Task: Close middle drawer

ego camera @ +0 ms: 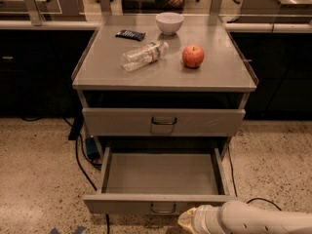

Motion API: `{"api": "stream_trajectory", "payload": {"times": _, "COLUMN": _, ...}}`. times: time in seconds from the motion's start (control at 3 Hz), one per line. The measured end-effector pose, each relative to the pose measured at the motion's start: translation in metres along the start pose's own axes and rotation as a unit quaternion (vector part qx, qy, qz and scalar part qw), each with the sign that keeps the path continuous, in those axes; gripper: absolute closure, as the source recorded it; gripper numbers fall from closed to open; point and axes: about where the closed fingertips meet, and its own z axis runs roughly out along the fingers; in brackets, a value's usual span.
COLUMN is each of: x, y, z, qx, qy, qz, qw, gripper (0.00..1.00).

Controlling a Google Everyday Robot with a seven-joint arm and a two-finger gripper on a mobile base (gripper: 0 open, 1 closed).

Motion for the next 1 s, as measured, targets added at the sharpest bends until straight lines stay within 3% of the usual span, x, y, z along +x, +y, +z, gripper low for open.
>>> {"api": "stream_trajectory", "payload": {"times": 0.33, "x": 0.0, "y": 0.0, "z": 0.0, "qx": 0.0, "qy": 0.0, "qz": 0.0, "qw": 1.0, "gripper": 1.0}}
{"api": "stream_trajectory", "payload": {"times": 1.0, "x": -0.006, "y": -0.05, "z": 0.008, "qx": 0.046, "qy": -0.004, "qz": -0.025, "qw": 0.9986, "gripper": 1.0}}
